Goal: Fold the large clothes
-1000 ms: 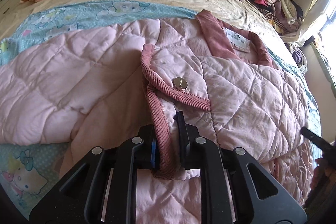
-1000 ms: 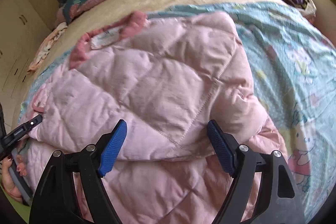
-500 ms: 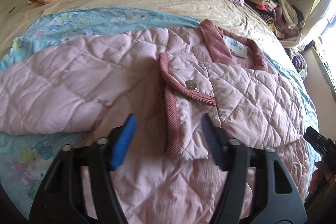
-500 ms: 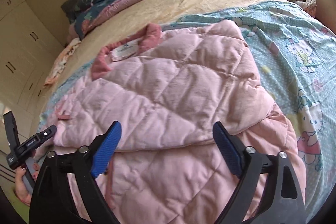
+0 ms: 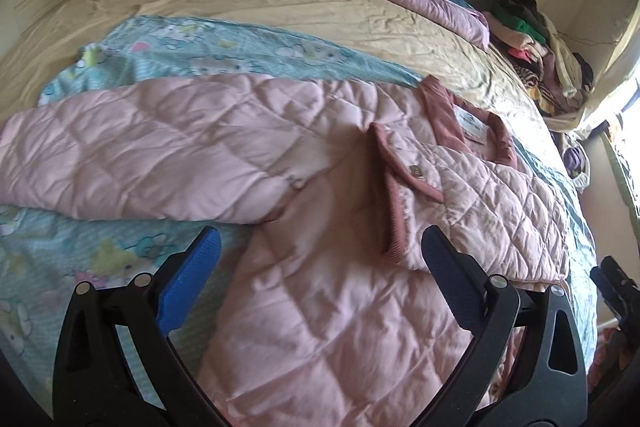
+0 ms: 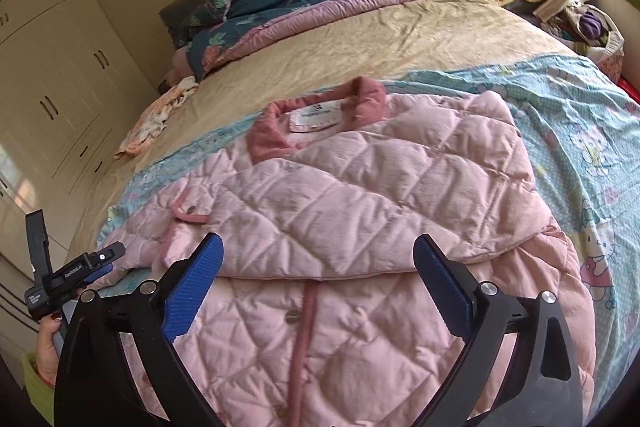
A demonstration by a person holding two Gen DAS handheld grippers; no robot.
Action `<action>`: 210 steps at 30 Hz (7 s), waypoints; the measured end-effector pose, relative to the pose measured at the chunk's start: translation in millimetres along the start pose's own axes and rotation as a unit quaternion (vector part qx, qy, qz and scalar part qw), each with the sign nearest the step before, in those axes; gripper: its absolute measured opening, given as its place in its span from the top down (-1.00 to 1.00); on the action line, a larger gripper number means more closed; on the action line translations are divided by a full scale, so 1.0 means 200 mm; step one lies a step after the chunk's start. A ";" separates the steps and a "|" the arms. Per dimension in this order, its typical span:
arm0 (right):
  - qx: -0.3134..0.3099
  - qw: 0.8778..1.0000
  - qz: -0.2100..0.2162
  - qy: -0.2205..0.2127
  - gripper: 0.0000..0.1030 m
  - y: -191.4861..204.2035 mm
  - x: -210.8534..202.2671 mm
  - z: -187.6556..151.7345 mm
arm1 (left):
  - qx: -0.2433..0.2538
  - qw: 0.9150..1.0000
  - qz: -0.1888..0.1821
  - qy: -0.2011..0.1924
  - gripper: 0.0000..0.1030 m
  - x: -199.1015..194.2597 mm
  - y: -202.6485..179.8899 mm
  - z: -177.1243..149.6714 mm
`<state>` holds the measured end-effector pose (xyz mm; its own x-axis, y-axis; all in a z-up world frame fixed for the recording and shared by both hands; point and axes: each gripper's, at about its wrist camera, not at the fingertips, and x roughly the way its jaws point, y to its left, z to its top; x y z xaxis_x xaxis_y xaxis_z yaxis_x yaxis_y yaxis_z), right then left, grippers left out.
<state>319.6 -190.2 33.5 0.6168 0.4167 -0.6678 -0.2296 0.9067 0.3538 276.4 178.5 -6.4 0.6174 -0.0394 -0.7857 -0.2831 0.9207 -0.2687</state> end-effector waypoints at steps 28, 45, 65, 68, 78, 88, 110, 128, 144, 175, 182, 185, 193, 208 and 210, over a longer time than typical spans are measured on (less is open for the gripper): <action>-0.139 0.988 0.067 0.020 -0.86 0.89 0.14 -0.08 | -0.099 0.994 0.041 -0.025 -0.82 -0.21 0.67 -0.09; -0.207 0.971 0.097 0.077 -0.86 1.31 0.38 -0.28 | -0.180 0.983 0.033 -0.019 -0.82 -0.14 1.04 -0.14; -0.176 0.974 0.101 0.105 -0.86 1.24 0.47 -0.33 | -0.325 0.943 0.043 -0.058 -0.82 0.01 1.50 -0.04; -0.166 0.976 0.100 0.100 -0.86 1.19 0.45 -0.31 | -0.351 0.933 0.047 -0.067 -0.81 0.00 1.57 -0.01; -0.130 0.984 0.093 0.076 -0.86 1.01 0.31 -0.24 | -0.339 0.929 0.062 -0.133 0.69 -0.27 1.55 0.07; -0.092 0.990 0.096 0.047 -0.86 0.84 0.11 -0.19 | -0.230 0.948 0.036 -0.216 0.79 -0.71 1.08 0.31; -0.017 0.996 0.089 -0.013 -0.86 0.42 -0.30 -0.12 | -0.075 0.962 -0.018 -0.261 0.80 -0.94 0.18 0.41; 0.032 0.996 0.065 -0.046 -0.86 0.08 -0.46 -0.11 | 0.005 0.969 -0.060 -0.239 0.80 -0.82 -0.34 0.34; 0.075 0.995 0.045 -0.054 -0.86 -0.19 -0.50 -0.11 | 0.081 0.974 -0.098 -0.185 0.80 -0.52 -0.76 0.21; 0.162 0.986 0.004 -0.040 -0.86 -0.57 -0.38 -0.17 | 0.248 0.963 -0.105 -0.035 0.78 0.18 -1.22 -0.29; 0.170 0.985 -0.001 -0.040 -0.86 -0.60 -0.38 -0.17 | 0.297 0.950 -0.097 0.010 -0.11 0.26 -1.28 -0.41; 0.170 0.985 -0.004 -0.041 -0.86 -0.60 -0.39 -0.17 | 0.325 0.942 -0.087 0.014 -0.23 0.26 -1.30 -0.47; 0.167 0.985 -0.002 -0.037 -0.86 -0.57 -0.38 -0.16 | 0.326 0.940 -0.103 0.014 -0.76 0.14 -1.21 -0.48; 0.181 0.983 0.023 0.035 -0.86 -0.38 0.02 -0.17 | 0.170 0.983 -0.048 -0.043 -0.81 -0.02 -0.62 -0.03; 0.189 0.981 0.027 0.042 -0.86 -0.38 0.07 -0.17 | 0.155 0.986 -0.043 -0.050 -0.81 -0.04 -0.55 0.01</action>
<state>319.7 -250.8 -25.8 0.5432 0.4820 -0.6875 0.0452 0.8009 0.5972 303.6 78.4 31.4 0.7032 -0.0984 -0.7041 0.0018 0.9906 -0.1367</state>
